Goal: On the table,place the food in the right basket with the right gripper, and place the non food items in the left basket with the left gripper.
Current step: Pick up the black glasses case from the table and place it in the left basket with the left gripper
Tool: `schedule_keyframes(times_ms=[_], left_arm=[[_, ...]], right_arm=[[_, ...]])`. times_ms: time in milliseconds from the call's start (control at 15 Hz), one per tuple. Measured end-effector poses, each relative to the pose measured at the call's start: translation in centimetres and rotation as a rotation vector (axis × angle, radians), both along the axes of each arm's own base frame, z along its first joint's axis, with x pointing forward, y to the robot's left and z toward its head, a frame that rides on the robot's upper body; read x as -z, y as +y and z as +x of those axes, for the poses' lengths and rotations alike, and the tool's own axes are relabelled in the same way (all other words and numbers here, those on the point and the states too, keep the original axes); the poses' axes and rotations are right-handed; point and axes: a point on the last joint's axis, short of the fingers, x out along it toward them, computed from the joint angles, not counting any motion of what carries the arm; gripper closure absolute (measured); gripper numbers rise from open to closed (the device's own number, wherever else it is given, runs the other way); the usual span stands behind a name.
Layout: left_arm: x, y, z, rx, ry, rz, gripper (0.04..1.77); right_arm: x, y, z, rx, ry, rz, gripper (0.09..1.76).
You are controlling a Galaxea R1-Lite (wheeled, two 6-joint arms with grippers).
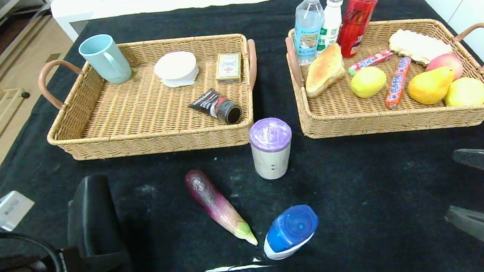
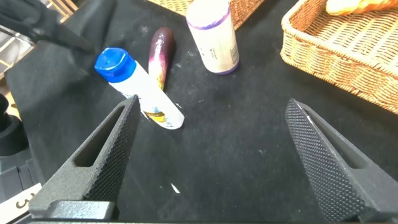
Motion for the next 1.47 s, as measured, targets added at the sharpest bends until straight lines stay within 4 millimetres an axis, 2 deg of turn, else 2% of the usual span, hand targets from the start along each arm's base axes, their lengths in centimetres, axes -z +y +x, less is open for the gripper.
schedule_keyframes(times_ms=[200, 400, 800, 1200, 1467], left_arm=[[-1.9, 0.5, -1.2, 0.072, -0.133, 0.034, 0.95], [-3.8, 0.3, -0.6, 0.119, -0.232, 0.032, 0.95], [-7.5, -0.8, 4.4, 0.156, -0.420, 0.129, 0.95], [-11.0, -2.1, 8.8, 0.223, -0.522, 0.100, 0.95], [-12.2, -2.5, 12.4, 0.211, -0.551, 0.097, 0.95]], right_arm=[[0.0, 0.0, 0.0, 0.000, 0.000, 0.000, 0.15], [0.0, 0.0, 0.0, 0.001, -0.003, 0.001, 0.15], [-0.2, -0.1, 0.0, 0.006, -0.009, 0.005, 0.15], [-0.2, -0.1, 0.0, 0.006, -0.008, 0.006, 0.14], [0.0, -0.1, 0.1, 0.007, 0.000, 0.002, 0.14]])
